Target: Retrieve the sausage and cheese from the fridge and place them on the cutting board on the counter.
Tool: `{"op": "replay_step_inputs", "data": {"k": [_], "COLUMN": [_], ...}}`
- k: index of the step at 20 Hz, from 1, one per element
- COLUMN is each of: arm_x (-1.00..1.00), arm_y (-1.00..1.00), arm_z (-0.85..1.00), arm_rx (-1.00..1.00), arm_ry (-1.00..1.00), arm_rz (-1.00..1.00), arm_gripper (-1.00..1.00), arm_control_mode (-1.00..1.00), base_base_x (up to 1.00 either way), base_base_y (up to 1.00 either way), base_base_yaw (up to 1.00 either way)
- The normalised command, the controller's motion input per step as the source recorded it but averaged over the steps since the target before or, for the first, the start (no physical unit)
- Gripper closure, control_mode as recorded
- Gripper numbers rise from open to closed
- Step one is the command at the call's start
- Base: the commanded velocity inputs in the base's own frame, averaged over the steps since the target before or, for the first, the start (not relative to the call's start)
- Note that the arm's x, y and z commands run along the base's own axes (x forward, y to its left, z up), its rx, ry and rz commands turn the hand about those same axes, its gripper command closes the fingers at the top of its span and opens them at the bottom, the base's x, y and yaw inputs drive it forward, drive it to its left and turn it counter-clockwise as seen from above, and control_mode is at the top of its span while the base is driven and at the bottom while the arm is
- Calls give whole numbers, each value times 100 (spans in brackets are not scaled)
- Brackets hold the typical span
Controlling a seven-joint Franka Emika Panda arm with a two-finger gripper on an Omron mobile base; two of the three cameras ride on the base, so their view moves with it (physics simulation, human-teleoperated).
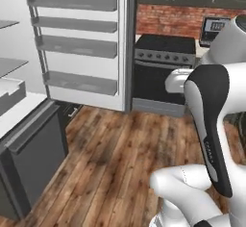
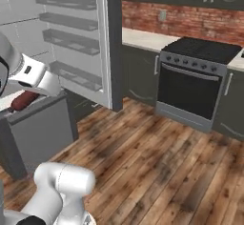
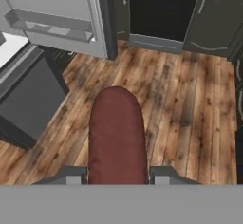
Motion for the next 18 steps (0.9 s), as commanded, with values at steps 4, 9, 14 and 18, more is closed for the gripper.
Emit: {"op": "replay_step_inputs", "data": {"k": [4, 9, 14, 18], "arm_x": [0, 0, 0, 0], "arm_y": [0, 0, 0, 0], "arm_z": [0, 0, 0, 0], "arm_rx": [0, 0, 0, 0], "arm_ry": [0, 0, 0, 0], "arm_rz": [0, 0, 0, 0], "arm_gripper": [100, 100, 100, 100], "arm_control_mode": [100, 100, 100, 100], "base_base_x": [-20, 74, 100, 100], "base_base_y": [-18, -24, -5, -10], "base_base_yaw": [-71, -57, -35, -13]}}
